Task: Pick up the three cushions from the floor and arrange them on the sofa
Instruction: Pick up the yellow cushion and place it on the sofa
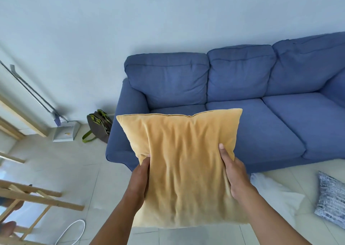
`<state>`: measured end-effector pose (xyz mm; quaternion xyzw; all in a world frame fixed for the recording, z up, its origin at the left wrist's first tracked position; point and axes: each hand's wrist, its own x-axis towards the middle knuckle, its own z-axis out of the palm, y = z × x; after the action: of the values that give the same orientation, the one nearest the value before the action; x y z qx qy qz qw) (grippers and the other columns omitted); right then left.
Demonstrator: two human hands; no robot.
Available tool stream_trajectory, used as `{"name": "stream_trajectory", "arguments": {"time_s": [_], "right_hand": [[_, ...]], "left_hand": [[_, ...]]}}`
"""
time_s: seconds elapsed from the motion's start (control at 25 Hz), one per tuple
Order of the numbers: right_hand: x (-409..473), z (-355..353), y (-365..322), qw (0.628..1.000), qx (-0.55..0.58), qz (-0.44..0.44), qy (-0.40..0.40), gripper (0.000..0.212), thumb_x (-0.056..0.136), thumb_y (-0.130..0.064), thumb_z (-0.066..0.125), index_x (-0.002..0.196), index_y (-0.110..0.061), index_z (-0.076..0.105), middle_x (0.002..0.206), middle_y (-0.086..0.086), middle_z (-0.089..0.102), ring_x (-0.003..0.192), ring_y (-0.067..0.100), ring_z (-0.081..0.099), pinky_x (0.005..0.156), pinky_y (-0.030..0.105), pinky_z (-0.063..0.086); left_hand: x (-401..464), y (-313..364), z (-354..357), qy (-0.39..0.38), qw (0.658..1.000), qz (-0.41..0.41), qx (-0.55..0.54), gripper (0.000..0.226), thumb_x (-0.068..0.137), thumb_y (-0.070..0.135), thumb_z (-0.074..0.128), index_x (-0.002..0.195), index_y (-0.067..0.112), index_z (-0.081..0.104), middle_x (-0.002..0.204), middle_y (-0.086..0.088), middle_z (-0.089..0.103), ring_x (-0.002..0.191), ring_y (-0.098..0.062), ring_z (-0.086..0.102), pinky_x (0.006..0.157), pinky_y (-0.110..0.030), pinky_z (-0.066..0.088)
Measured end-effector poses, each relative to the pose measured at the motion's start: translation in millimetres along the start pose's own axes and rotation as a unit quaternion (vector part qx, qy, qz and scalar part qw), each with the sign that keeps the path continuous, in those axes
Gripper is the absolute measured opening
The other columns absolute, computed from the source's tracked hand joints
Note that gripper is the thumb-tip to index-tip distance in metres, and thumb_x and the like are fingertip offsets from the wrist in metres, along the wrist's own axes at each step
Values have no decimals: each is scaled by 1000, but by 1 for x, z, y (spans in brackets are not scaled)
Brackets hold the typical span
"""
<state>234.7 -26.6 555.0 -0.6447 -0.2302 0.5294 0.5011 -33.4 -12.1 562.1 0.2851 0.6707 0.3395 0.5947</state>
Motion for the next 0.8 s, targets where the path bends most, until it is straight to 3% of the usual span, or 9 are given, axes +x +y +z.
{"name": "stream_trajectory", "arguments": {"time_s": [0.12, 0.28, 0.36, 0.52, 0.8], "right_hand": [[7, 3, -25, 999, 12, -22, -20, 54, 79, -62, 77, 118, -26, 74, 116, -6, 79, 111, 19, 72, 103, 43, 54], [30, 15, -57, 997, 19, -22, -69, 51, 77, -54, 83, 118, -24, 76, 114, -5, 82, 112, 21, 74, 106, 45, 54], [49, 26, -72, 996, 28, -19, -81, 48, 79, -47, 84, 120, -23, 76, 113, -4, 82, 112, 22, 74, 106, 45, 54], [89, 54, -101, 996, 29, -26, -77, 39, 83, -34, 84, 118, -20, 76, 110, 0, 83, 110, 25, 75, 99, 42, 56], [185, 107, -130, 999, -13, -10, -48, 55, 64, -29, 90, 114, -15, 74, 106, 7, 83, 106, 32, 76, 105, 55, 54]], "left_hand": [[-1, 22, 1, -7, 999, 25, -24, 36, 100, 45, 54, 112, 24, 81, 111, -1, 84, 110, -24, 76, 104, -47, 56], [12, 55, 2, -6, 997, 36, -64, 30, 103, 33, 55, 114, 19, 78, 105, -1, 85, 105, -23, 76, 82, -37, 56], [29, 76, 2, -7, 997, 37, -69, 28, 101, 32, 58, 114, 17, 77, 103, -1, 86, 104, -24, 76, 78, -36, 55], [81, 116, 0, -26, 995, 64, -75, 32, 97, 29, 61, 124, 17, 73, 118, -4, 82, 113, -26, 73, 84, -38, 56], [188, 177, -12, -66, 992, 69, -86, 56, 71, 24, 72, 126, 15, 65, 118, -8, 80, 113, -33, 74, 96, -48, 59]]}}
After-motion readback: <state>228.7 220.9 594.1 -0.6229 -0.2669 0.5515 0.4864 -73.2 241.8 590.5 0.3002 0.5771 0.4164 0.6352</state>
